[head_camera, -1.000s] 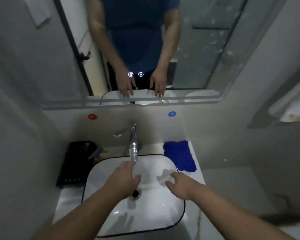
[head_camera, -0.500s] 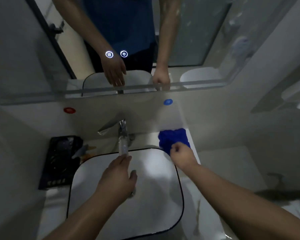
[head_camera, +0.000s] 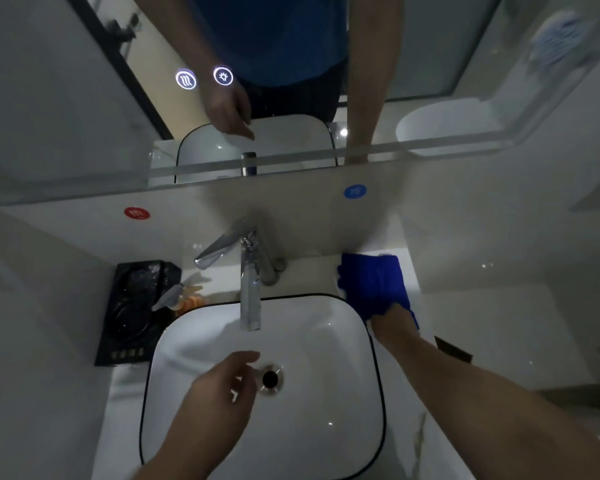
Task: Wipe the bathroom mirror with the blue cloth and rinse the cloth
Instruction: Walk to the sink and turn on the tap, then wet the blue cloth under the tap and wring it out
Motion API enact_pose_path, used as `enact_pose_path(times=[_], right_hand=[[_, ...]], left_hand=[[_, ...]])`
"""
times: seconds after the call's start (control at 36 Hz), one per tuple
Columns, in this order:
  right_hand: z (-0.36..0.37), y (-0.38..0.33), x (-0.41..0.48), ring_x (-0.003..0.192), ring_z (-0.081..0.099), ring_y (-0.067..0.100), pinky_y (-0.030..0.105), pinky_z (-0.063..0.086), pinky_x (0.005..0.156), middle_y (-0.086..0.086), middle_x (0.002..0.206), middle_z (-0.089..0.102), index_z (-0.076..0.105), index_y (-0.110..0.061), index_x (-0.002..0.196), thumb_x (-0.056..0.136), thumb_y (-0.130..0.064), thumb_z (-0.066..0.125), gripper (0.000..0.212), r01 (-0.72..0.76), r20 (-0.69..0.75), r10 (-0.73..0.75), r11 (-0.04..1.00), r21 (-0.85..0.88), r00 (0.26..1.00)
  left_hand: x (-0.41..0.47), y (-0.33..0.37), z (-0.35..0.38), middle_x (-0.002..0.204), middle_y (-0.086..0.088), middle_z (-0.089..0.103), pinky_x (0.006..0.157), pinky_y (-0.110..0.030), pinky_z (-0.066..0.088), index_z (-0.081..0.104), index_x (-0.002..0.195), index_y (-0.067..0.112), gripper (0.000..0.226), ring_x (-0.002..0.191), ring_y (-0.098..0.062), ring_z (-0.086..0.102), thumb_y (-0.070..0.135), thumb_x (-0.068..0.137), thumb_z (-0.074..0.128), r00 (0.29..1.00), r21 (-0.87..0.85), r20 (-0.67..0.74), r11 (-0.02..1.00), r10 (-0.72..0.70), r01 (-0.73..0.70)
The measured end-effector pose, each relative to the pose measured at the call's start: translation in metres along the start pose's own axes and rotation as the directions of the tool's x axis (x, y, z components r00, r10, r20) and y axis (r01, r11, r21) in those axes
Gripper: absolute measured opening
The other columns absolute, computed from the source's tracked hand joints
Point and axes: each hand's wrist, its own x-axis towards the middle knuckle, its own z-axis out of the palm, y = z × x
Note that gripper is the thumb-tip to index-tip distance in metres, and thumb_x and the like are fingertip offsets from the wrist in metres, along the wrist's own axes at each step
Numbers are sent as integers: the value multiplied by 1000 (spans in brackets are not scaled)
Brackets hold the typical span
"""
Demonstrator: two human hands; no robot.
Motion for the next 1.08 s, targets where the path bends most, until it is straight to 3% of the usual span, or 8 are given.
enact_pose_path(times=[0.14,0.25,0.36,0.61,0.72,0.89,1.0,1.08], right_hand=[[-49,-6,-45,76,63,35,30,45,59,15,83,63,62,1,98,101,-10,54,14,31,-138,23,927,375,990],[-108,-22,-92,92,70,44,45,57,80,18,88,72,68,-8,93,94,-19,51,21,67,-154,13,860,506,988],[-169,-55,-175,73,69,23,32,56,65,3,74,69,68,-13,90,100,-6,50,21,235,-218,-136,814,531,966],[-243,-111,-336,73,59,31,41,46,75,30,84,64,69,-3,97,66,-27,62,40,521,-78,-656,516,680,751],[-232,-124,-359,74,56,32,40,47,72,31,85,61,69,0,102,60,-25,62,50,519,-83,-735,389,761,673],[-170,-116,-328,77,51,24,44,36,78,18,81,57,63,-8,95,69,-20,58,29,407,99,-591,657,634,800],[-105,-102,-292,61,57,12,30,44,62,-3,68,64,67,-19,81,82,-17,57,11,303,237,-436,844,442,868],[-54,-92,-258,59,60,11,26,45,60,-2,68,66,64,-16,83,95,-12,55,16,234,268,-320,923,306,909]], left_hand=[[-1,-13,0,94,40,70,74,-12,53,64,98,54,31,85,5,71,24,102,65,993,21,116,1000,18,-20],[-1,-18,2,92,23,75,79,-18,55,67,94,52,23,85,6,68,31,103,63,980,49,198,999,5,-15],[-4,3,0,99,19,75,77,-11,51,70,111,46,17,88,7,67,37,104,57,955,16,284,995,89,-98],[-29,47,-12,154,43,16,119,-32,42,4,157,68,104,140,4,39,72,83,76,920,-275,261,936,292,-219],[-32,39,-7,154,15,56,118,-54,48,51,144,62,65,145,-30,54,58,82,72,867,-567,437,821,241,58],[-32,0,-7,124,-17,77,91,-55,61,58,142,15,39,110,-43,73,30,106,57,698,-596,710,453,-89,664],[-29,-43,-10,117,-7,76,104,-42,57,72,110,22,26,105,-23,71,26,110,47,834,-313,427,808,-350,500],[-19,-65,-11,110,-7,75,96,-40,60,70,109,19,25,98,-22,71,29,111,47,868,-287,271,826,-415,485]])
